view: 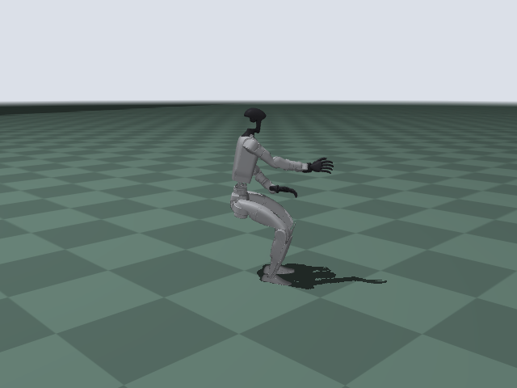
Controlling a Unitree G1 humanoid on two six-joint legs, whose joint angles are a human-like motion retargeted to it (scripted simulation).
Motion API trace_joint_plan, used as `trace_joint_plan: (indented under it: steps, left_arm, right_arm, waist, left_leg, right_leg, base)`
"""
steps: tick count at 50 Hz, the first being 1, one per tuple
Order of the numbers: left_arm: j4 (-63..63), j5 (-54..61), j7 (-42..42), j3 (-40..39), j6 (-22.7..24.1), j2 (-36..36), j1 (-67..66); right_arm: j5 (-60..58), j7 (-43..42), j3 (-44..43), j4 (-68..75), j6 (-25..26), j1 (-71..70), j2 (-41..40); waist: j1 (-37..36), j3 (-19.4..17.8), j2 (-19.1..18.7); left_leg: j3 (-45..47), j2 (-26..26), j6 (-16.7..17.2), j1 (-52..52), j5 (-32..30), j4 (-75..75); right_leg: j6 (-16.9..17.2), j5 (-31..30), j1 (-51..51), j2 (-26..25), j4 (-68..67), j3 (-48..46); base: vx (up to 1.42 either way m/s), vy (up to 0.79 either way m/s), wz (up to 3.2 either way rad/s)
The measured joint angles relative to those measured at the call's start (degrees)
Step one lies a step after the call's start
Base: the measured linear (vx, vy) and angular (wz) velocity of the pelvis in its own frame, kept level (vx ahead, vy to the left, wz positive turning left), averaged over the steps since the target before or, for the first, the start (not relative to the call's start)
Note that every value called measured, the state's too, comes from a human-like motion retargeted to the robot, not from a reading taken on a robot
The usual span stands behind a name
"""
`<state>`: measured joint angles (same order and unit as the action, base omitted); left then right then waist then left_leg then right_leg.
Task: Upper body actions
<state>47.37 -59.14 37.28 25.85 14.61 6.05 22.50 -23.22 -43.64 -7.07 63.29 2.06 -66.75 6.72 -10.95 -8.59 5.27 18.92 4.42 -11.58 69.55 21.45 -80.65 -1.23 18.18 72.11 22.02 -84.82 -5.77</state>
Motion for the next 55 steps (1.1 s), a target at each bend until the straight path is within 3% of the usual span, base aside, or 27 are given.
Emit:
trace_joint_plan:
  steps: [12,22,37,44,55]
  left_arm:
    - [-0.08,-0.31,0.02,-0.31,0.06,-0.02,-0.05]
    - [-0.34,-0.05,0.14,-1.03,-0.25,0.52,-1.57]
    - [-2.08,1.34,0.05,-3.11,-0.91,1.89,-6.0]
    - [-2.72,1.79,0.13,-3.91,-1.1,2.01,-7.42]
    - [-2.74,1.98,0.18,-4.58,-0.96,1.91,-8.49]
  right_arm:
    - [-3.05,-4.6,0.8,-0.47,-4.62,-0.45,0.59]
    - [-1.28,-6.76,1.85,-9.94,-8.87,2.2,1.34]
    - [10.88,5.96,2.79,-35.4,-15.16,17.59,3.4]
    - [17.74,14.95,1.63,-41.74,-19.71,27.35,3.22]
    - [21.11,19.72,1.14,-46.18,-26.61,44.24,1.37]
  waist:
    - [0.09,-0.02,0.02]
    - [1.04,1.15,-0.1]
    - [3.74,4.45,-0.72]
    - [4.44,5.21,-1.34]
    - [4.98,6.25,-2.08]
  left_leg:
    - [0.17,0.03,0.04,0.03,-0.1,0.01]
    - [0.17,-0.8,0.13,-0.17,0.14,-0.31]
    - [0.0,-2.75,0.33,0.13,0.7,-1.02]
    - [-0.04,-3.47,0.45,0.19,0.86,-1.26]
    - [-0.06,-3.96,0.58,0.41,0.99,-1.45]
  right_leg:
    - [-0.13,0.04,0.15,0.08,-0.1,0.12]
    - [-0.28,-0.09,-0.03,-0.65,-0.05,0.07]
    - [-0.53,-0.73,0.26,-2.53,0.41,-0.19]
    - [-0.65,-1.05,0.39,-3.26,0.63,-0.23]
    - [-0.79,-1.18,0.62,-3.78,0.76,-0.28]
  base:
    - [0.0,0.0,0.0]
    - [0.01,0.0,-0.01]
    - [0.0,0.0,-0.01]
    - [0.0,0.0,0.0]
    - [0.0,0.0,0.0]
